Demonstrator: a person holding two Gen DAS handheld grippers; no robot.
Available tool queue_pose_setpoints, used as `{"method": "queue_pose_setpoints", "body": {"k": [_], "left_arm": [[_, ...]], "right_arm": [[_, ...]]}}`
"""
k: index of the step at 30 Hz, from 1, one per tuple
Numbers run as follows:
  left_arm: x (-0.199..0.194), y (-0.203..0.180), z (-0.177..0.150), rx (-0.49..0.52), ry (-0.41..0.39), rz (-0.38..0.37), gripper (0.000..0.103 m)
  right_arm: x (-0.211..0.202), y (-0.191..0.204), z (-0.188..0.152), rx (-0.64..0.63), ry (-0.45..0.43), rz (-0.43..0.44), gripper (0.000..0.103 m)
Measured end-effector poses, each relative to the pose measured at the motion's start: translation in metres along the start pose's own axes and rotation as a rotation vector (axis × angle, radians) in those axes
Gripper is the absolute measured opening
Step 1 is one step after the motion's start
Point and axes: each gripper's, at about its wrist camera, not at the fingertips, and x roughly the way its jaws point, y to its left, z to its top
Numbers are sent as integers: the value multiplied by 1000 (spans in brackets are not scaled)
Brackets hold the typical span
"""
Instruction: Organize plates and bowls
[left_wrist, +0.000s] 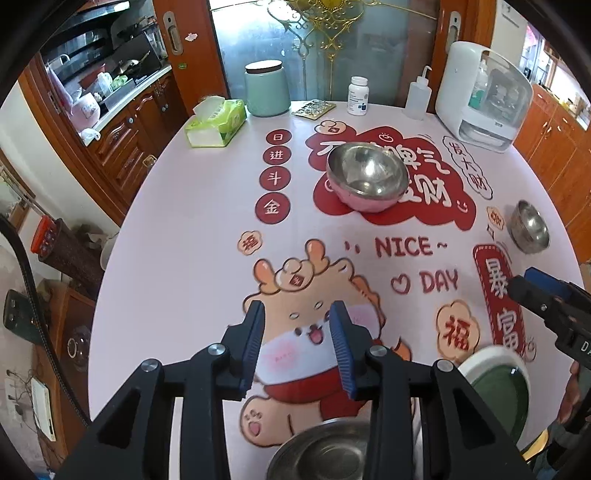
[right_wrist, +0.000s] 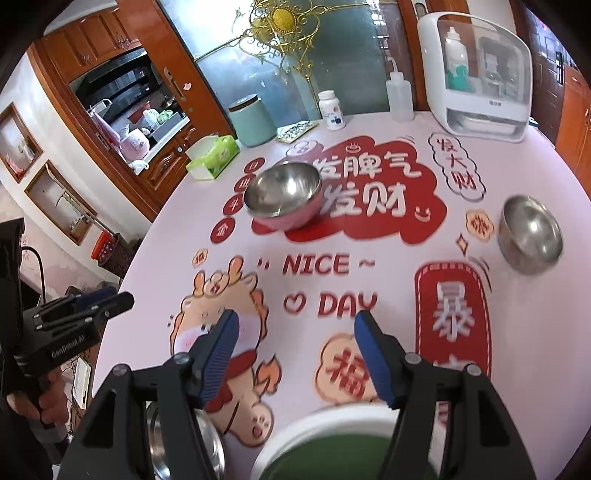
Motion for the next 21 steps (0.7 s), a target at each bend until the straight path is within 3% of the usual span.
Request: {"method": "queue_pose_setpoints", "body": {"k": [10, 21], "left_arm": [[24, -18, 51, -19, 6, 36, 39], [72, -31, 108, -48, 20, 59, 39]], "right_arm": [[32, -16, 53, -28, -7, 40, 66], [85, -41, 100, 61, -2, 85, 66]]}}
